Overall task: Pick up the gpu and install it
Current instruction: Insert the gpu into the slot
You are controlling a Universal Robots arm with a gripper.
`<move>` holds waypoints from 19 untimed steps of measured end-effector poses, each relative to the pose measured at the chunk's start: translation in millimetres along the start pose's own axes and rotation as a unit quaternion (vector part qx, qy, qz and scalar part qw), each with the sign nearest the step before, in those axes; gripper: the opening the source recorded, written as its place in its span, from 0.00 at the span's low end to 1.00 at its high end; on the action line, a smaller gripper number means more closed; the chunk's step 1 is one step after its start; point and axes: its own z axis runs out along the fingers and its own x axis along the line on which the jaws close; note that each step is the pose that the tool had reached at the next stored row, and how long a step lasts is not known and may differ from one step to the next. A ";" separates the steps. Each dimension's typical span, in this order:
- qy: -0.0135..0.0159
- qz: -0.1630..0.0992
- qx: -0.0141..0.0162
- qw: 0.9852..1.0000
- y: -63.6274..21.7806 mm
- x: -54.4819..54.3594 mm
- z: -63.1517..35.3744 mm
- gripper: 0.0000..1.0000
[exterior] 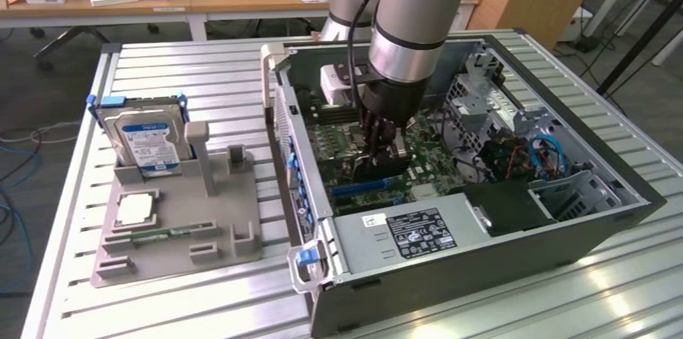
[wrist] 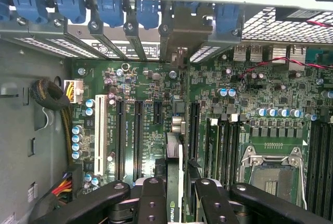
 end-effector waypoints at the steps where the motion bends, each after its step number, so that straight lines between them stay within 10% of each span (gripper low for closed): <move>1: 0.000 0.000 0.000 1.000 0.0 0.0 0.0 0.26; 19: 0.000 0.000 0.000 1.000 0.3 0.0 0.8 0.26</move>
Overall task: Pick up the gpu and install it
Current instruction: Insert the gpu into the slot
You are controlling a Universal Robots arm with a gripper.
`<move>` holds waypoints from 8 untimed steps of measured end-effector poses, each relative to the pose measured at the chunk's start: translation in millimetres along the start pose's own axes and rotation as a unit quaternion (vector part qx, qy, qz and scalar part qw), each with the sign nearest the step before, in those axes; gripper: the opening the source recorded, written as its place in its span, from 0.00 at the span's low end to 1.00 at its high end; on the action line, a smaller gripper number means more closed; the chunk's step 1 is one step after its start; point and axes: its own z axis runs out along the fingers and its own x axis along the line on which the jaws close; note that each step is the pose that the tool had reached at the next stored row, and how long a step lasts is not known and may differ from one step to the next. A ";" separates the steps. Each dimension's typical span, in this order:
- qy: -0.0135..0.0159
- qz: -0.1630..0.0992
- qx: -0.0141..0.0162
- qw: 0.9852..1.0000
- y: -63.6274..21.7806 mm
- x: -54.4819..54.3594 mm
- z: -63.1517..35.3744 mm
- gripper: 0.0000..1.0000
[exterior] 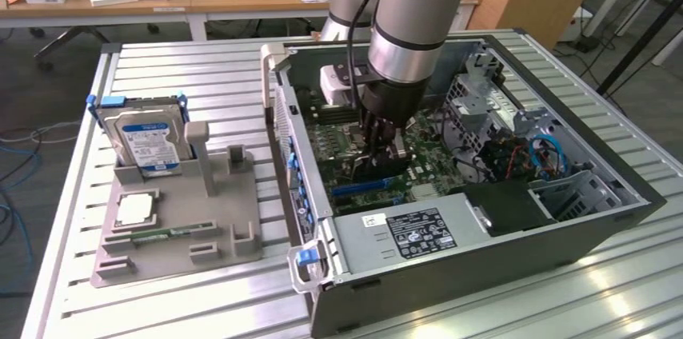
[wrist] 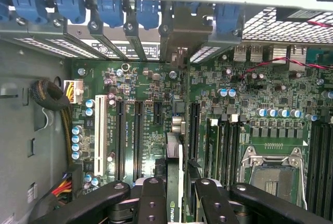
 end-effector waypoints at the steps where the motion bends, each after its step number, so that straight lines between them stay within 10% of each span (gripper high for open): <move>1: 0.000 0.000 0.000 1.000 0.0 0.0 0.2 0.26; 8: 0.000 0.000 0.000 1.000 0.0 0.0 0.4 0.26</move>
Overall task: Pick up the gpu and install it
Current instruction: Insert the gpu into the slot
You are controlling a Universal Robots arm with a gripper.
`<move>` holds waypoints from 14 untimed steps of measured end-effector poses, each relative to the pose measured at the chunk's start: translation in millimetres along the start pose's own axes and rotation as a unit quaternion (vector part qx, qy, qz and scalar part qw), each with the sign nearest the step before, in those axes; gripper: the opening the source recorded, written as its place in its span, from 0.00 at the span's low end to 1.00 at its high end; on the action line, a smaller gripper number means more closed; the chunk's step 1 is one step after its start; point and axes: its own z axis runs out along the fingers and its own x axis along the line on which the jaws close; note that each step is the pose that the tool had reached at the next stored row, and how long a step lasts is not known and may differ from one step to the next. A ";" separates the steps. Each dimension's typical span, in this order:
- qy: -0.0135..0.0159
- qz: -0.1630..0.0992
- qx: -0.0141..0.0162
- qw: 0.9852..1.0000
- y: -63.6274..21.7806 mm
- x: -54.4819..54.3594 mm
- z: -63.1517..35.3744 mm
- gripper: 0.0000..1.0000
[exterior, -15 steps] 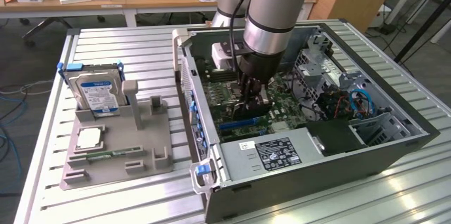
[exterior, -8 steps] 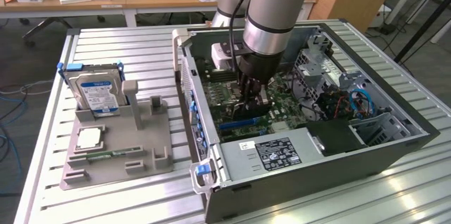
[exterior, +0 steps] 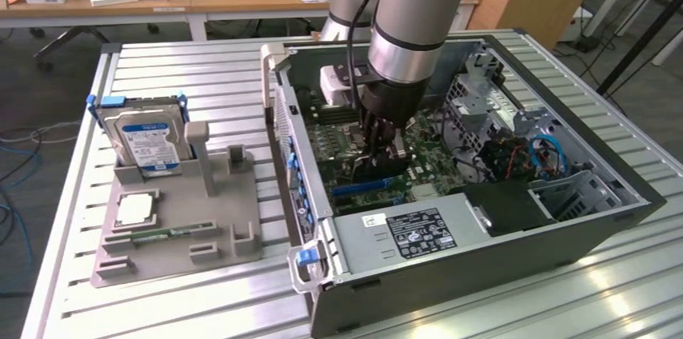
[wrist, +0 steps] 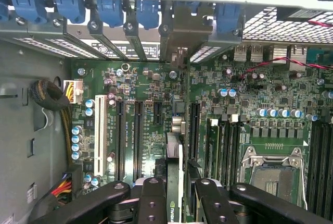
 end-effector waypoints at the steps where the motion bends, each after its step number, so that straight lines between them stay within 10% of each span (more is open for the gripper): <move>1: 0.000 0.000 0.000 1.000 0.0 0.0 0.3 0.26; 14: 0.000 0.000 0.000 1.000 0.0 0.0 1.2 0.26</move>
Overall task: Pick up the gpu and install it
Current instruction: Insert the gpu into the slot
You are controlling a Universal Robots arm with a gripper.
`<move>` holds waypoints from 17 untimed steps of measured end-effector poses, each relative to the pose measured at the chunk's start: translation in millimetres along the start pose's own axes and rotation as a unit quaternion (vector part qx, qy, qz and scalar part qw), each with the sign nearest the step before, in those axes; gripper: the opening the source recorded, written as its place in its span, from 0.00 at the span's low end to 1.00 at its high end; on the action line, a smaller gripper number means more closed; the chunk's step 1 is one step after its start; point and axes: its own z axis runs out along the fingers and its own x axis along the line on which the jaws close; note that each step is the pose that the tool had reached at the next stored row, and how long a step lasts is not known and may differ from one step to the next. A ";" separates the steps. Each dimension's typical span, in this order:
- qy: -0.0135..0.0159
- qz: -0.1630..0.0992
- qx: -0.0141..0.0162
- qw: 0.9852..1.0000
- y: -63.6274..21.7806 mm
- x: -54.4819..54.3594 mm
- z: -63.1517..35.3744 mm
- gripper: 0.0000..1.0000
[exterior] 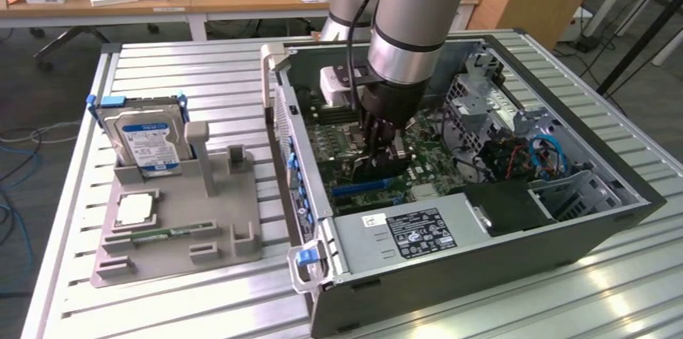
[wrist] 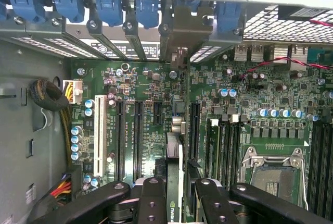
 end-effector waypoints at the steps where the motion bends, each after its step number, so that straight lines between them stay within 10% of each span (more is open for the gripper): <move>1: 0.000 0.000 0.000 1.000 0.0 0.0 0.0 0.26; 17: 0.000 0.001 0.000 1.000 0.0 0.0 1.0 0.26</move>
